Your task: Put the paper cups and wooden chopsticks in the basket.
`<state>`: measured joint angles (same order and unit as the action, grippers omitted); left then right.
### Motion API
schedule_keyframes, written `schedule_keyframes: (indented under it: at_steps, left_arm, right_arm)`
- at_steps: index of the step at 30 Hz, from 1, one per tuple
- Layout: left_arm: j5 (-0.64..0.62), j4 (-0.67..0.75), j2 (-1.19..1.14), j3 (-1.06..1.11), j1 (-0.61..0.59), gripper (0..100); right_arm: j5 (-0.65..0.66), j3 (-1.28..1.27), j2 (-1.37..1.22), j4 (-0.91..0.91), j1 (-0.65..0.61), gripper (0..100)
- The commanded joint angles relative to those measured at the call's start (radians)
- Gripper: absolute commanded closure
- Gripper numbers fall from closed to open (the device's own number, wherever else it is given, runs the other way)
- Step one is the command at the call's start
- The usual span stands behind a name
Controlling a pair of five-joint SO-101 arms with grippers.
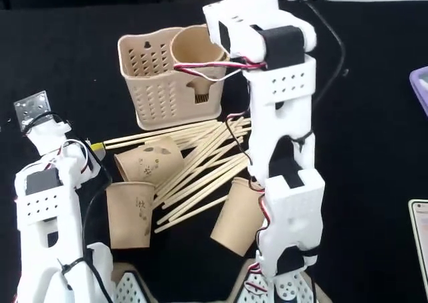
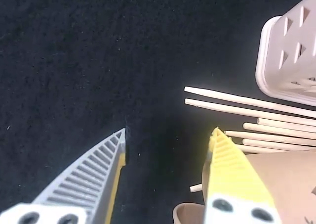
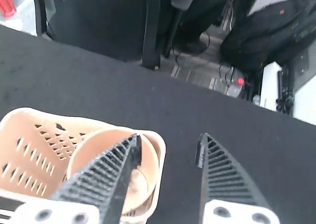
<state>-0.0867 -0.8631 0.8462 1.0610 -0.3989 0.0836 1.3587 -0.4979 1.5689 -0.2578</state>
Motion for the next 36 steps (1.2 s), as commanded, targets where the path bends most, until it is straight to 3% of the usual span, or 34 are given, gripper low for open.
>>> schedule_keyframes:
  at_steps: [1, 3, 6, 11, 17, 26, 29, 36]
  left_arm:
    - [-0.012, 0.008, 0.026, -0.007, -0.013, 74]
    - [-0.012, 0.008, 0.025, -0.007, -0.013, 74]
    - [-0.012, 0.008, 0.025, -0.007, -0.013, 74]
    - [-0.012, 0.009, 0.023, -0.007, -0.013, 74]
    - [-0.012, 0.012, 0.023, -0.007, -0.013, 74]
    - [-0.012, 0.012, 0.021, -0.005, -0.013, 74]
    - [-0.012, 0.014, 0.021, -0.005, -0.013, 74]
    - [-0.012, 0.012, 0.021, -0.005, -0.013, 74]
  right_arm:
    - [0.005, 0.148, 0.018, 0.1, 0.011, 81.2]
    - [0.005, 0.236, 0.018, 0.196, 0.011, 81.2]
    - [0.005, 0.295, 0.041, 0.201, 0.064, 81.6]
    - [0.009, 0.165, 0.17, 0.203, 0.173, 83.6]
    - [0.051, -0.504, 0.542, 0.198, 0.219, 83.2]
    - [0.454, -1.652, 1.121, -0.011, 0.12, 80.3]
    - [0.479, -1.883, 1.236, -0.029, 0.087, 74.2]
    - [0.638, -2.135, 1.267, -0.029, -0.031, 74.0]
